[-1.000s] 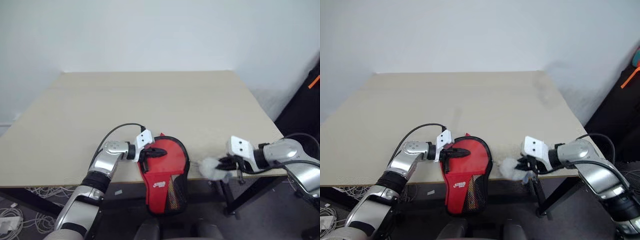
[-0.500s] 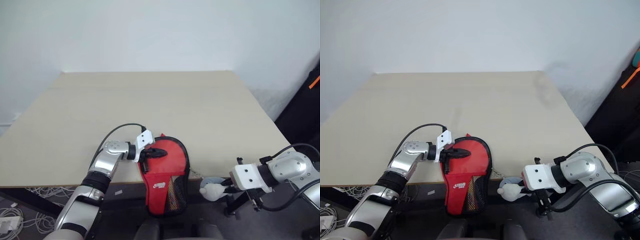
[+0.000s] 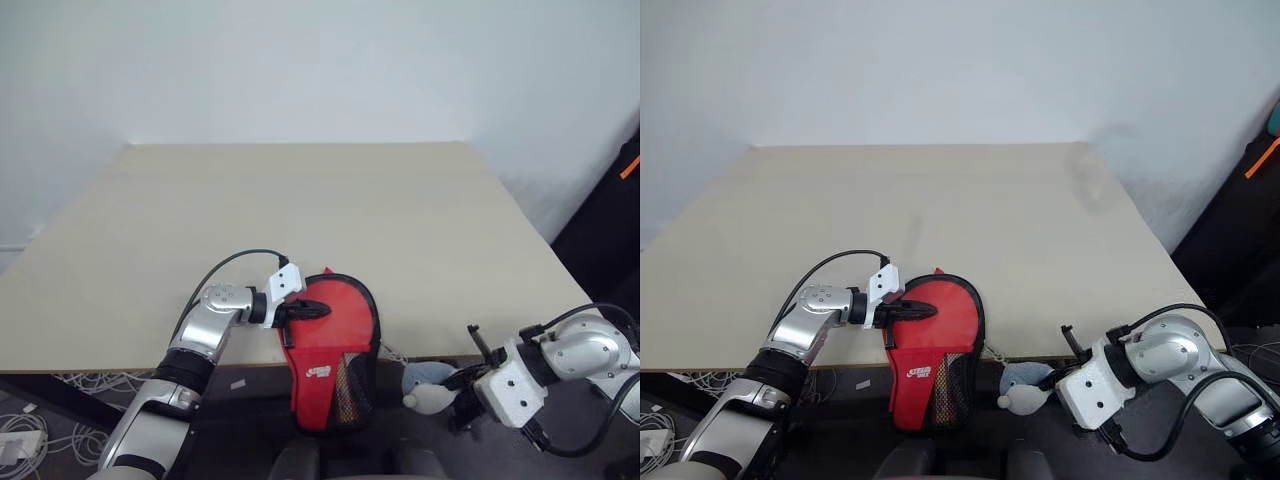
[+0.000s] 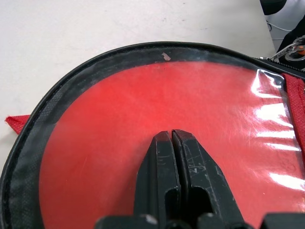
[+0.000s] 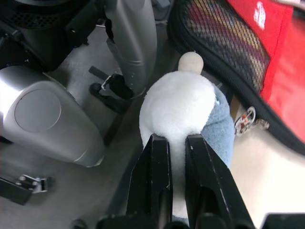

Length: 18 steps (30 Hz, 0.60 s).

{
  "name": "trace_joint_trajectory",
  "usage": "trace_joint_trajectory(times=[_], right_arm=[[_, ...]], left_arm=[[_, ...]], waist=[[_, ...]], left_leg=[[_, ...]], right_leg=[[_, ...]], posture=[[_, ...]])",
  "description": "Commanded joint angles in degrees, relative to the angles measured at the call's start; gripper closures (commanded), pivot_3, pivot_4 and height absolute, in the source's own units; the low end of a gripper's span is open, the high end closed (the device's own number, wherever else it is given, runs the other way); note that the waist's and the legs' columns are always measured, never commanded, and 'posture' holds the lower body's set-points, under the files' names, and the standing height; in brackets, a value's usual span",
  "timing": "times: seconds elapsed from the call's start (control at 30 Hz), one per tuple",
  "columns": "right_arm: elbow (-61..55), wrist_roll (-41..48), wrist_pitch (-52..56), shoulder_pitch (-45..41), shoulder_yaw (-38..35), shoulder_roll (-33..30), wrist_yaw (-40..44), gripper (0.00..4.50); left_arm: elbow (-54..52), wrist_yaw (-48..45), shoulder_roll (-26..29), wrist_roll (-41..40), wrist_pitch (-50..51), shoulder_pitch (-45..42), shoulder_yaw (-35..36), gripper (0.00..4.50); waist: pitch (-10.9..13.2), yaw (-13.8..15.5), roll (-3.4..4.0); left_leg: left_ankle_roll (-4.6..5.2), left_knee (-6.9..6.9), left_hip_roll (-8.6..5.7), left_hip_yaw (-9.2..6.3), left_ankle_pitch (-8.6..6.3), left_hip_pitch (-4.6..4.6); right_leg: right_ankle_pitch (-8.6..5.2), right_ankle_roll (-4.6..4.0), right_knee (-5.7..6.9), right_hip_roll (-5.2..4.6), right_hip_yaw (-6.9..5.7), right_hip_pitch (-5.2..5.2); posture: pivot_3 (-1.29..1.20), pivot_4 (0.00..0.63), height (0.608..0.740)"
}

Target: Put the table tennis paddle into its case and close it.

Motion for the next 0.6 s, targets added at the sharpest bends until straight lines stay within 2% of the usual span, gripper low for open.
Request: trace_joint_trajectory(times=[0.03, 0.43, 0.6], right_arm=[[2.2, -1.4, -6.7, 1.2, 0.0, -1.2, 1.3, 4.49], [7.7, -6.5, -18.6, 2.5, 0.9, -2.9, -0.6, 4.49], [8.4, -7.6, -17.9, 1.5, 1.4, -2.4, -1.6, 4.49]], left_arm=[[2.3, 0.0, 1.2, 2.6, 2.2, 1.7, -1.5, 4.50], [3.7, -0.2, 0.7, 2.9, 2.1, 0.3, -1.8, 4.50], [4.0, -0.1, 0.5, 2.9, 2.0, 0.0, -1.9, 4.50]], waist=[[0.0, 0.2, -0.01], [0.0, 0.8, 0.03], [0.0, 0.8, 0.04]], left_leg=[[0.00, 0.00, 0.00, 0.01, 0.00, 0.00], [0.04, 0.05, -0.01, 0.01, -0.02, 0.03], [0.07, 0.09, -0.02, 0.00, -0.04, 0.05]], right_leg=[[0.00, 0.00, 0.00, 0.00, 0.00, 0.00], [-0.01, -0.01, -0.01, 0.00, 0.01, 0.13], [-0.03, 0.01, -0.02, -0.01, 0.01, 0.24]], posture=[[0.00, 0.000, 0.739], [0.00, 0.000, 0.739], [0.00, 0.000, 0.739]])
